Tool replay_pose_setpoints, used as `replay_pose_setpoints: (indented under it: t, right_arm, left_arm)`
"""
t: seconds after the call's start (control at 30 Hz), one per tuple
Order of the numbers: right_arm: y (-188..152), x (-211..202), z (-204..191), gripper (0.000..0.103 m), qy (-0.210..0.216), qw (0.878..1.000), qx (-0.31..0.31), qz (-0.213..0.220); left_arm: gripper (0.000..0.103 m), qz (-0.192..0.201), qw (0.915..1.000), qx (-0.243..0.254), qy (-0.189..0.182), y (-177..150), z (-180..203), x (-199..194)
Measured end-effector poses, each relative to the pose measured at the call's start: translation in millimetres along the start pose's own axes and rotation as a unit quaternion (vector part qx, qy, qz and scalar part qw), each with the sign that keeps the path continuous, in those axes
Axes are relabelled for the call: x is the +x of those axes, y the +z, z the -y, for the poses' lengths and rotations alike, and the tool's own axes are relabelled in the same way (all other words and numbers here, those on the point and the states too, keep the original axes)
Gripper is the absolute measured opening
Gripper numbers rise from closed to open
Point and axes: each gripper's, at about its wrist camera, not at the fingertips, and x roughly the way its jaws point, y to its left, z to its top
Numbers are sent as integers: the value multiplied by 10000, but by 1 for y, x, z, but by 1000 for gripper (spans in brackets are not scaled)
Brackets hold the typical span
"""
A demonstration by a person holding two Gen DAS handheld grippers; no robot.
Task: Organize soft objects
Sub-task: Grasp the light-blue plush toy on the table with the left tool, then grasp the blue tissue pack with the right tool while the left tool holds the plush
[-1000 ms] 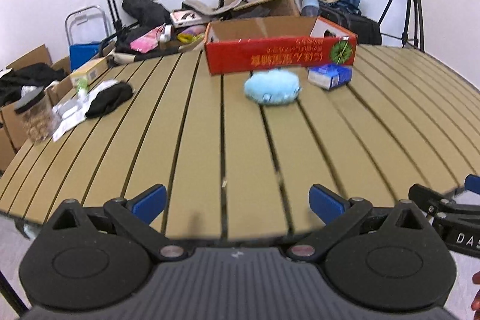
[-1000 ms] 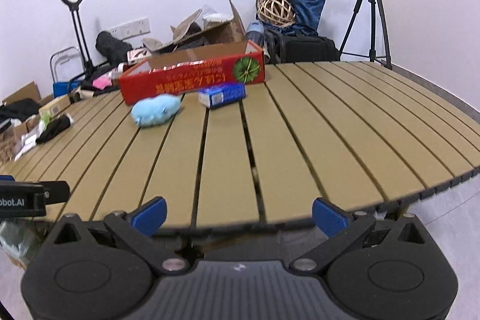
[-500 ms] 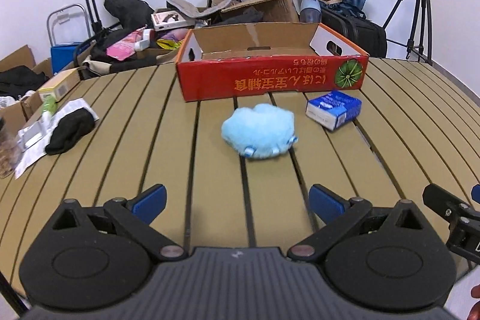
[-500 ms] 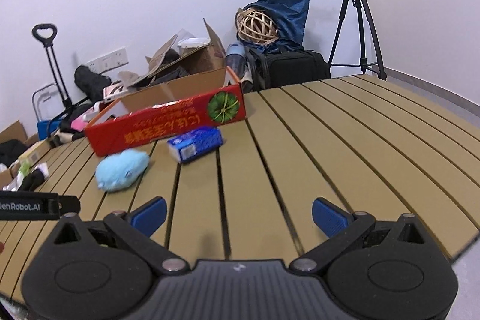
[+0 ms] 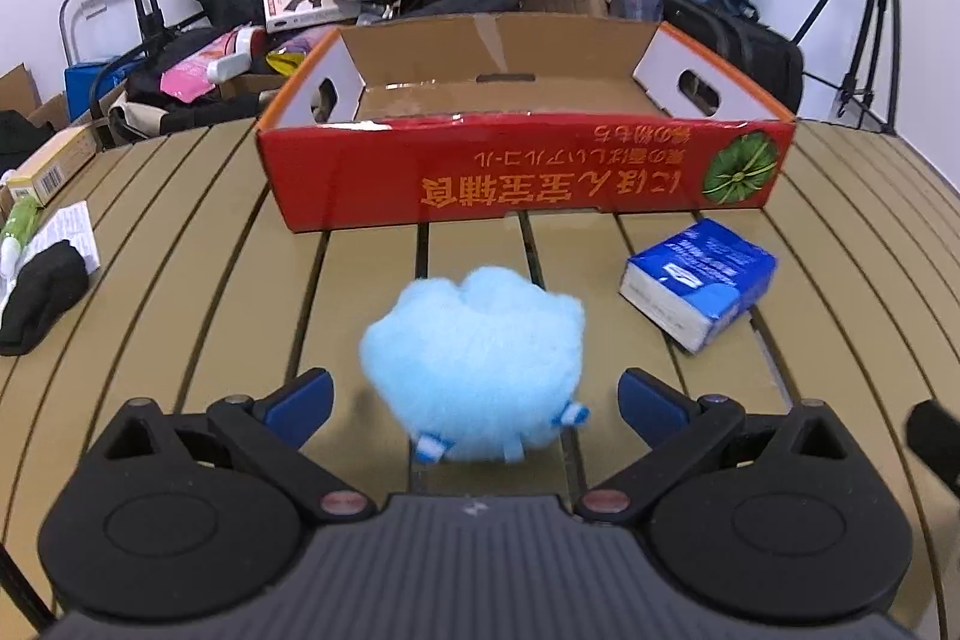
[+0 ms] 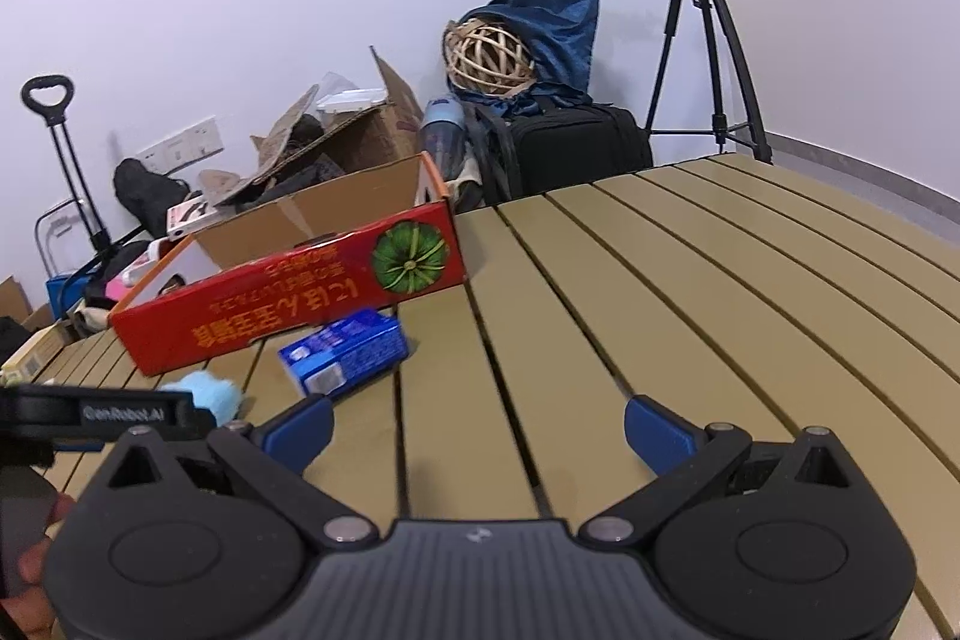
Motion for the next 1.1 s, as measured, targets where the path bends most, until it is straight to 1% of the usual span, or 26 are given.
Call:
replay_pose_setpoints:
  t: [0.2,0.27,0.3,0.37,0.47,0.53,0.7,0.8,0.87,1.0,1.1]
  right_arm:
    - [8,14,6,103,-49,10000,57,33]
    - [9,16,7,103,-53,10000,56,31]
    - [10,18,7,103,-52,10000,57,29]
    - [10,20,7,103,-54,10000,58,28]
    - [10,21,6,103,-57,10000,70,20]
    - [9,21,6,103,-47,10000,71,4]
    - [10,22,0,103,19,10000,59,-48]
    - [15,25,-12,103,100,9999,14,-57]
    - [21,30,-25,103,135,9999,-87,-60]
    - [32,47,-57,103,213,9988,-379,-245]
    - [38,63,-79,103,129,9975,-555,-407]
  left_arm:
    - [103,-123,9998,-150,32,1,-1,20]
    - [100,-133,9997,-189,21,0,-3,24]
    - [98,-130,9997,-201,16,0,-3,24]
    - [88,-82,9997,-225,-19,0,-4,23]
    - [75,7,9998,-191,-71,-1,-4,20]
    - [73,51,9997,-216,-134,-2,-6,18]
    - [72,223,9994,-236,-134,-1,-13,8]
    - [73,374,9990,-244,-88,4,-23,-2]
    - [73,458,9986,-260,-43,7,-32,-7]
    - [73,558,9978,-348,53,12,-55,-15]
    - [73,608,9972,-407,149,14,-73,-18]
